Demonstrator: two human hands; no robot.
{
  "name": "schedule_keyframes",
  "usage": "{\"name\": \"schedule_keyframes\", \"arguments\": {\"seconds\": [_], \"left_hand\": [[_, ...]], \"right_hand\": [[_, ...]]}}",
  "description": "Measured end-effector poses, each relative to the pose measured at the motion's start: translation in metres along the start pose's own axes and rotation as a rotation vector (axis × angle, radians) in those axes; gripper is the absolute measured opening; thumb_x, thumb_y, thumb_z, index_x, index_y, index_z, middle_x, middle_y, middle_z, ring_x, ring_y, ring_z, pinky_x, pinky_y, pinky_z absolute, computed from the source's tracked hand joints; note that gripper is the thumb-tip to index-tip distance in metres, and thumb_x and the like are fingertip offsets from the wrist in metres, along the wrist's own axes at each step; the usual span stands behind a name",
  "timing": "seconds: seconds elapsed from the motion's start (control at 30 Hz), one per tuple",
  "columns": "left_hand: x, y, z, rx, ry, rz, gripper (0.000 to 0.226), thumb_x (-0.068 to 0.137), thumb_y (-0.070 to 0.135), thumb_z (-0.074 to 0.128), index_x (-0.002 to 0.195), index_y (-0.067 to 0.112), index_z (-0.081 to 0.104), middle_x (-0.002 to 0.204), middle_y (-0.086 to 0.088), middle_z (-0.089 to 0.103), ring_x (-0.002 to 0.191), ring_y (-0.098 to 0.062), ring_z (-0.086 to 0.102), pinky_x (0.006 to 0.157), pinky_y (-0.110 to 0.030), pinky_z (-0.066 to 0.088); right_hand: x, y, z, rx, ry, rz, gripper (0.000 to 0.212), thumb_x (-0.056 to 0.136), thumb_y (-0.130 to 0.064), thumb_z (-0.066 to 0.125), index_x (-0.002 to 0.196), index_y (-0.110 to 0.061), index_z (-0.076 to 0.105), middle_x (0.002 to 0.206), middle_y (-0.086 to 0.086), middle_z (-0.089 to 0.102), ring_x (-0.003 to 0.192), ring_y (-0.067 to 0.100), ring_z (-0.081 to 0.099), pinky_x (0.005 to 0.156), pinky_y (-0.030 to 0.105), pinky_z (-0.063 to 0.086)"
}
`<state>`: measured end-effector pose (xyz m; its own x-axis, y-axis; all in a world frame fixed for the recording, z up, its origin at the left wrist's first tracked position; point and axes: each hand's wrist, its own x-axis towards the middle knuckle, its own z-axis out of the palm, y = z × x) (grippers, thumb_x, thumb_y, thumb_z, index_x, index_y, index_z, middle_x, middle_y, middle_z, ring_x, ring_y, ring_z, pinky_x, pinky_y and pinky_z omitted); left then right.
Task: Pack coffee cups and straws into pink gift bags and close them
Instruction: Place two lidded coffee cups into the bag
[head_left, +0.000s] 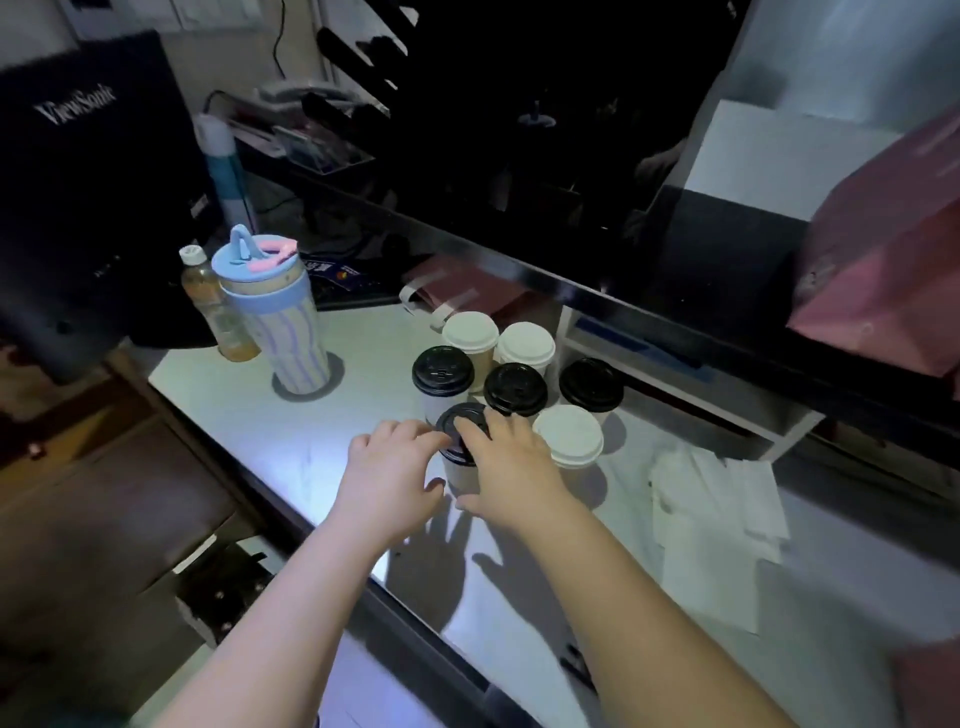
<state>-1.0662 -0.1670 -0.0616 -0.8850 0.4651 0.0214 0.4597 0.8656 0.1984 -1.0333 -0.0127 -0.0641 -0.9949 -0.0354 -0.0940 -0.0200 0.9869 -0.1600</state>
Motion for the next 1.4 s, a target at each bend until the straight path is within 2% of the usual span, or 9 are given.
{"name": "schedule_keyframes", "arguments": {"seconds": [0.1,0.2,0.3,0.4,0.5,0.6,0.9,1.07,1.4], "left_hand": [[-0.003,-0.016,0.005,-0.009,0.006,-0.043,0.048,0.085,0.037,0.057,0.132,0.040,0.047,0.134,0.013,0.048,0.126,-0.016,0.037,0.098,-0.037,0.030],[-0.005,-0.029,0.009,-0.013,0.016,-0.074,0.047,0.086,0.036,0.056,0.132,0.039,0.048,0.134,0.012,0.049,0.127,-0.017,0.037,0.098,-0.038,0.030],[-0.007,-0.038,0.012,-0.021,0.005,-0.109,0.047,0.087,0.035,0.055,0.133,0.037,0.048,0.135,0.010,0.048,0.127,-0.018,0.037,0.098,-0.038,0.030],[-0.009,-0.043,0.015,-0.022,-0.010,-0.141,0.047,0.087,0.033,0.055,0.134,0.035,0.048,0.136,0.008,0.048,0.128,-0.019,0.037,0.098,-0.039,0.030],[-0.010,-0.042,0.016,-0.018,-0.017,-0.155,0.048,0.088,0.032,0.055,0.135,0.034,0.048,0.137,0.006,0.048,0.128,-0.021,0.037,0.098,-0.041,0.031],[-0.009,-0.037,0.018,-0.023,-0.022,-0.160,0.048,0.087,0.031,0.054,0.135,0.033,0.048,0.137,0.005,0.048,0.128,-0.022,0.037,0.098,-0.041,0.031],[-0.003,-0.005,0.005,-0.022,0.016,-0.136,0.049,0.086,0.029,0.056,0.134,0.032,0.049,0.135,0.004,0.050,0.127,-0.023,0.038,0.098,-0.041,0.032],[0.015,0.072,-0.035,-0.034,0.159,0.020,0.048,0.081,0.028,0.059,0.128,0.032,0.054,0.128,0.004,0.055,0.120,-0.026,0.044,0.093,-0.041,0.038],[-0.027,0.334,-0.061,-0.112,0.247,0.500,0.049,0.079,0.030,0.063,0.128,0.033,0.055,0.130,0.007,0.054,0.122,-0.026,0.044,0.097,-0.042,0.037]], "right_hand": [[0.021,-0.020,0.023,-0.102,0.000,0.014,0.085,0.086,-0.042,0.063,0.151,-0.029,0.010,0.161,0.013,0.001,0.144,0.042,0.004,0.116,0.053,0.011],[0.032,-0.027,0.040,-0.158,0.008,0.045,0.073,0.092,-0.036,0.054,0.151,-0.028,0.012,0.161,0.015,0.001,0.145,0.042,0.001,0.116,0.057,0.005],[0.033,-0.027,0.049,-0.184,0.124,0.049,0.066,0.093,-0.028,0.053,0.149,-0.025,0.019,0.154,0.014,0.022,0.138,0.039,0.021,0.111,0.053,0.020],[0.039,-0.021,0.047,-0.173,0.237,0.066,0.067,0.087,-0.025,0.060,0.145,-0.017,0.028,0.136,0.008,0.040,0.117,0.030,0.039,0.093,0.040,0.035],[0.045,-0.014,0.047,-0.144,0.256,0.072,0.058,0.084,-0.027,0.062,0.136,-0.018,0.038,0.133,0.010,0.040,0.119,0.031,0.036,0.095,0.038,0.032],[0.047,-0.008,0.050,-0.063,0.241,0.073,0.055,0.085,-0.028,0.061,0.135,-0.021,0.039,0.145,0.013,0.029,0.133,0.035,0.025,0.106,0.042,0.027],[-0.005,0.014,0.011,0.063,0.236,-0.019,0.065,0.078,-0.032,0.068,0.136,-0.024,0.041,0.138,0.007,0.036,0.128,0.032,0.028,0.106,0.041,0.032],[-0.076,0.064,-0.069,0.195,0.331,0.041,0.073,0.075,-0.040,0.071,0.140,-0.031,0.037,0.142,-0.001,0.031,0.128,0.024,0.030,0.097,0.043,0.042],[-0.311,0.230,-0.186,0.137,0.549,0.250,0.076,0.065,-0.045,0.068,0.135,-0.033,0.044,0.132,-0.002,0.038,0.121,0.021,0.034,0.095,0.032,0.035]]}}
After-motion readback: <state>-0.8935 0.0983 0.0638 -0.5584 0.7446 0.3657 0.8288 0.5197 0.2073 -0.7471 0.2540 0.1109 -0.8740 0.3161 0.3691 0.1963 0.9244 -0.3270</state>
